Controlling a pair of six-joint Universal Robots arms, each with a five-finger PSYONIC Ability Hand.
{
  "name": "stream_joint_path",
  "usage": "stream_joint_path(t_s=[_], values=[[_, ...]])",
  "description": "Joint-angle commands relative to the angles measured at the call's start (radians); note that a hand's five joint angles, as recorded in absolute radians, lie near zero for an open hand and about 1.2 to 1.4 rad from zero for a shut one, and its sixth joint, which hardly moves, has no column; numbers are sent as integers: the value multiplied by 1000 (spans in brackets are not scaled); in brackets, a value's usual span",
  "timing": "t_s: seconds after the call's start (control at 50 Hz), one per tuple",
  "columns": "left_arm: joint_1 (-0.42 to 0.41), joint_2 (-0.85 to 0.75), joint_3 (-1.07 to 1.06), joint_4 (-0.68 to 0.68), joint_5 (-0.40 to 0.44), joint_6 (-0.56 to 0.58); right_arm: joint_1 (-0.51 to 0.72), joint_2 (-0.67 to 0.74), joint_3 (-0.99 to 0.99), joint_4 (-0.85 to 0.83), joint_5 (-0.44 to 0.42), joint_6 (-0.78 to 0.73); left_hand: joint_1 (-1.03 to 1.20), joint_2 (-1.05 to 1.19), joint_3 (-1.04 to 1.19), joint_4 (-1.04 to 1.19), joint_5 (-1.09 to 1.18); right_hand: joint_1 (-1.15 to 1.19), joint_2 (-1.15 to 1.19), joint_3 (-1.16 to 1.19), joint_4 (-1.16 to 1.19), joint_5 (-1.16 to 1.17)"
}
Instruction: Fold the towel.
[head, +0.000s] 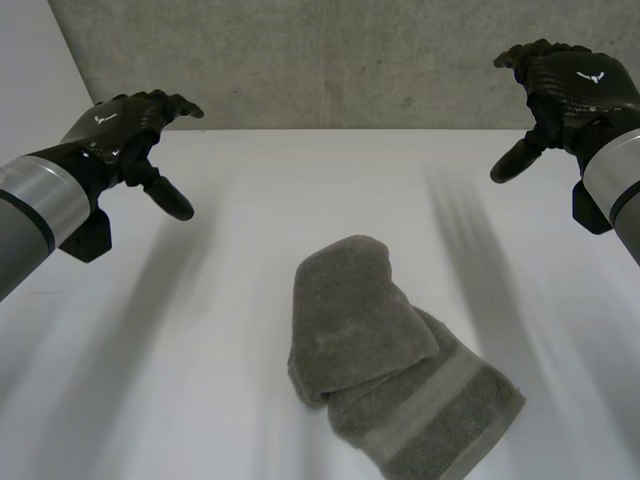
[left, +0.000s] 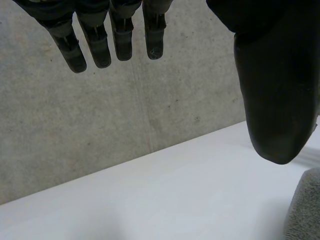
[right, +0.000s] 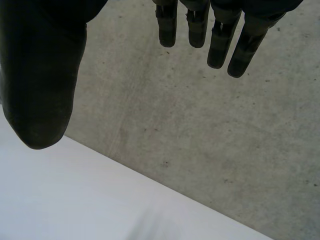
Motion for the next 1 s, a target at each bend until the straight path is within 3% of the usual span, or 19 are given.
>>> stream_joint_path(t_s=[0.02, 0.76, 0.88, 1.0], values=[[-2, 8, 11, 2, 0, -6, 3, 3, -1, 6, 3, -14, -65, -37, -57, -66, -19, -65, -64, -52, -76, -61], [-47, -26, 46, 54, -17, -7, -19, 31, 4, 103, -3, -20, -65, -37, -57, -66, -19, -65, -64, -52, -76, -61], [-116, -167, 95, 110, 45, 8, -79, 31, 76, 186, -39, -20, -65, -37, -57, -66, -19, -65, -64, -52, -76, -61], [-168, -332, 166, 111, 183, 39, -149, 29, 226, 189, -167, -23, -67, -40, -57, -66, -22, -65, -64, -52, -76, -61]])
